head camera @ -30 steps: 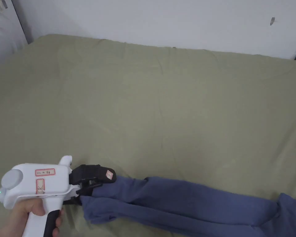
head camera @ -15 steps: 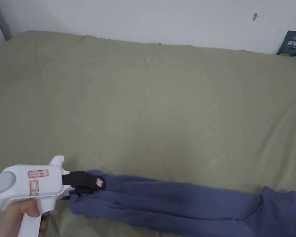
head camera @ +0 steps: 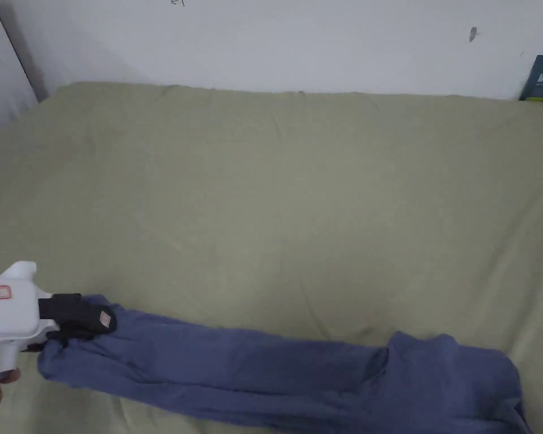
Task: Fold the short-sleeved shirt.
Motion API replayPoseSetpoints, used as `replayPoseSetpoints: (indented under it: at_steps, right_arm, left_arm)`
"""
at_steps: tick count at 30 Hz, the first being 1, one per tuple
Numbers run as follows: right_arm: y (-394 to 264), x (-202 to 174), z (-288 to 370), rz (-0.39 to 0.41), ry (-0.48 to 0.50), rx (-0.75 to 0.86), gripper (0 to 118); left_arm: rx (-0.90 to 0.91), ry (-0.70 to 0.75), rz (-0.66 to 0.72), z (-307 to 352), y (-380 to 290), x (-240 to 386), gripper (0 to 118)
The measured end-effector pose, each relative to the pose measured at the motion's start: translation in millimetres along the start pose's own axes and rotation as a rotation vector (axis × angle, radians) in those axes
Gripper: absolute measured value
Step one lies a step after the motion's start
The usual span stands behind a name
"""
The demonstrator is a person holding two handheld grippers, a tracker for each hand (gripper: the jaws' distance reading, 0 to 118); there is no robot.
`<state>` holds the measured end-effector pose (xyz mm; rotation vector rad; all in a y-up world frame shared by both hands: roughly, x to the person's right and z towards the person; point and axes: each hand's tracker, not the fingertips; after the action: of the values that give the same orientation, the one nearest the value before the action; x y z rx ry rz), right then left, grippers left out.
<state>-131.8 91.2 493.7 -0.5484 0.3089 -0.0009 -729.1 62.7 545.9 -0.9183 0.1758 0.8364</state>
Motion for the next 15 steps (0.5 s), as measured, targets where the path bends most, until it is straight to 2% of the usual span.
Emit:
replayPoseSetpoints:
  at_steps: [2, 9, 11, 15]
  right_arm:
    - [-1.4, 1.6, 2.4, -0.005, 0.010, -0.003, 1]
    - [-9.5, 8.0, 10.8, -0.007, 0.011, -0.005, 1]
    - [-13.4, 12.2, 10.8, -0.019, 0.023, -0.014, 1]
    - [-20.9, 20.1, 12.6, -0.040, 0.026, -0.029, 1]
  left_arm:
    - [0.011, 0.012, -0.020, 1.2, -9.7, 30.3, 8]
    - [0.037, 0.141, -0.236, -26.8, -43.6, 135.5, 9]
    - [0.032, 0.200, -0.324, -51.2, -57.6, 159.8, 9]
    - [-0.025, 0.267, -0.391, -106.5, -93.8, 200.9, 9]
